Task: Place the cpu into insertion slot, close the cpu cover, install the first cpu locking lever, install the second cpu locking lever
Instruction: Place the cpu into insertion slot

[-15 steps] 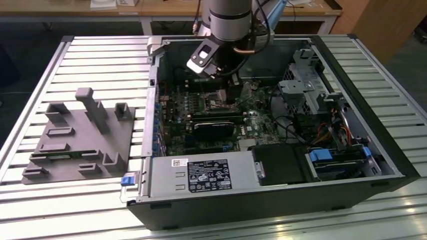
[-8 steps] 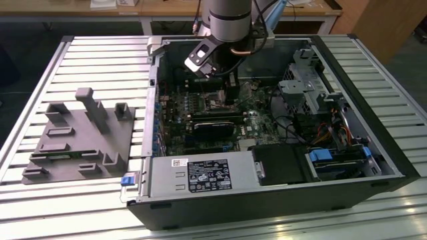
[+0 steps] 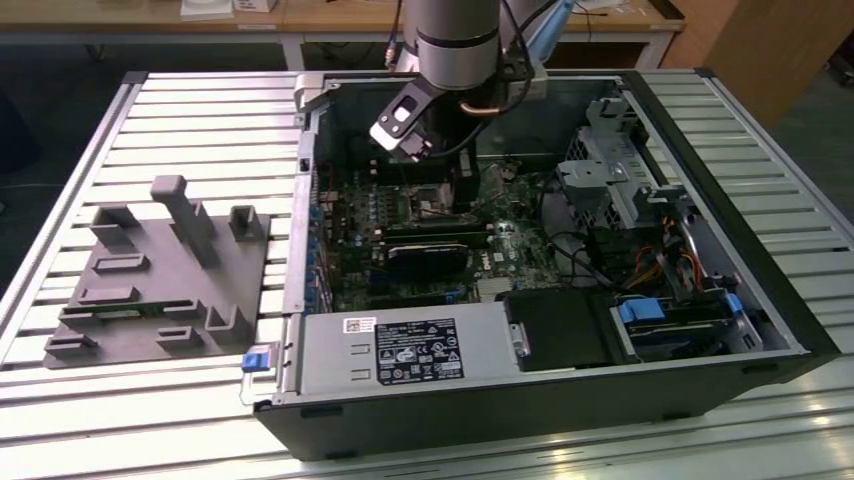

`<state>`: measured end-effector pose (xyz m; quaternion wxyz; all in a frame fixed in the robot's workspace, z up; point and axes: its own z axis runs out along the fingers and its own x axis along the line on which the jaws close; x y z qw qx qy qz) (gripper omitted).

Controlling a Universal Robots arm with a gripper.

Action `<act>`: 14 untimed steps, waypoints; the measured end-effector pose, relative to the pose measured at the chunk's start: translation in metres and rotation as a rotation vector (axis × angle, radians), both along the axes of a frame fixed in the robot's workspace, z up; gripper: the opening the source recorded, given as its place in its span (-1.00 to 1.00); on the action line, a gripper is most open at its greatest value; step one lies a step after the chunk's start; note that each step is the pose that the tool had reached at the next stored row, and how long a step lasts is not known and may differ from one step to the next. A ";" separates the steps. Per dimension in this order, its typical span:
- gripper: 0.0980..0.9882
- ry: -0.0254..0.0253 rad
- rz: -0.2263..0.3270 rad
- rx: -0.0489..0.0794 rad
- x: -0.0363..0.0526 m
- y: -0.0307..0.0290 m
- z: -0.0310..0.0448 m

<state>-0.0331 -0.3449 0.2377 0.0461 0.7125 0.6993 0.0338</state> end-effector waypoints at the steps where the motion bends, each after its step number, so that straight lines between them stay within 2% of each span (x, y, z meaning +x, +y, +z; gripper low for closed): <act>1: 0.00 -0.0031 0.003 0.000 -0.0003 0.0000 -0.0010; 3: 0.00 -0.0063 0.014 0.000 -0.0007 0.0000 -0.0029; 5: 0.00 -0.0073 0.022 0.000 -0.0015 0.0001 -0.0041; 14: 0.00 -0.0078 0.054 0.000 -0.0054 0.0070 -0.0094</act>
